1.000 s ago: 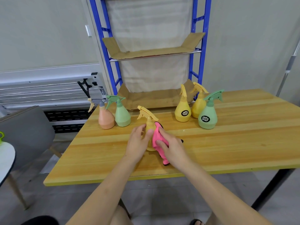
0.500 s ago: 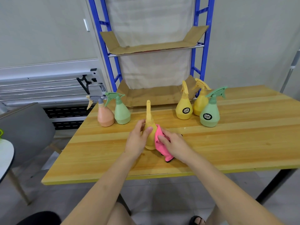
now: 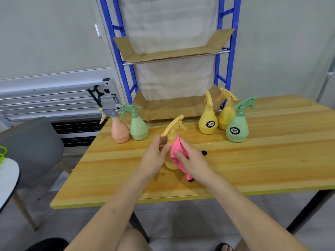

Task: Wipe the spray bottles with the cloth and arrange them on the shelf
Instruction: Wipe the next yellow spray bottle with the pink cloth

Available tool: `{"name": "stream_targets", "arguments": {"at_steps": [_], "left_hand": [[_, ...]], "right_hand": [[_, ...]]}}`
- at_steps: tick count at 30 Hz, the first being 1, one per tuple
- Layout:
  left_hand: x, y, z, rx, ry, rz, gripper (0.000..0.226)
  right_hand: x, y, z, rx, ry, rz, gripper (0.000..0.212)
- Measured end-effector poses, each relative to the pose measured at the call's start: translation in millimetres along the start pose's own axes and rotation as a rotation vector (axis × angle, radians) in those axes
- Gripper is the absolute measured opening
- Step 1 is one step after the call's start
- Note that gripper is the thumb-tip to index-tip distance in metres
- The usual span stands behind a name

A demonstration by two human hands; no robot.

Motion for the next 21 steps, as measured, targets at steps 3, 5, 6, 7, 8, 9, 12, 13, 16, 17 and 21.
{"name": "stream_targets", "arguments": {"at_steps": [3, 5, 6, 7, 8, 9, 12, 13, 16, 17, 21], "left_hand": [[-3, -2, 4, -0.042, 0.034, -0.021, 0.042], [-3, -6, 7, 0.019, 0.075, -0.007, 0.042], [-3, -7, 7, 0.046, 0.093, -0.004, 0.042], [-3, -8, 8, 0.057, 0.104, 0.000, 0.041], [-4, -9, 7, 0.069, 0.108, 0.001, 0.041], [-4, -9, 7, 0.086, 0.111, 0.005, 0.041], [-3, -7, 3, 0.163, 0.106, 0.007, 0.038], [-3, -8, 2, 0.183, 0.101, -0.001, 0.038], [-4, -10, -2, 0.180, 0.077, -0.021, 0.042], [-4, -9, -3, 0.171, 0.066, -0.016, 0.044], [-2, -4, -3, 0.149, 0.025, -0.008, 0.047]], "right_hand": [[5, 5, -4, -0.047, -0.054, 0.034, 0.059], [7, 8, -10, -0.073, -0.079, 0.070, 0.057], [6, 10, -12, -0.072, -0.095, 0.079, 0.056], [4, 13, -13, -0.058, -0.109, 0.089, 0.055], [0, 15, -14, -0.036, -0.118, 0.107, 0.056], [-5, 18, -13, -0.024, -0.123, 0.127, 0.057], [-11, 26, -12, -0.107, -0.075, 0.119, 0.061], [-13, 29, -11, -0.128, -0.058, 0.122, 0.062], [-25, 29, -3, -0.106, -0.058, 0.131, 0.062], [-28, 29, 0, -0.106, -0.050, 0.119, 0.063], [-24, 17, 7, -0.076, -0.005, 0.004, 0.069]]}}
Point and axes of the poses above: each hand's wrist, its own x-axis towards the middle knuckle, its own z-axis out of the palm, y = z × x, the point moved 2 cm from there along x, towards the middle knuckle, and after that the axes turned 13 degrees about z, right-handed, at the moved point
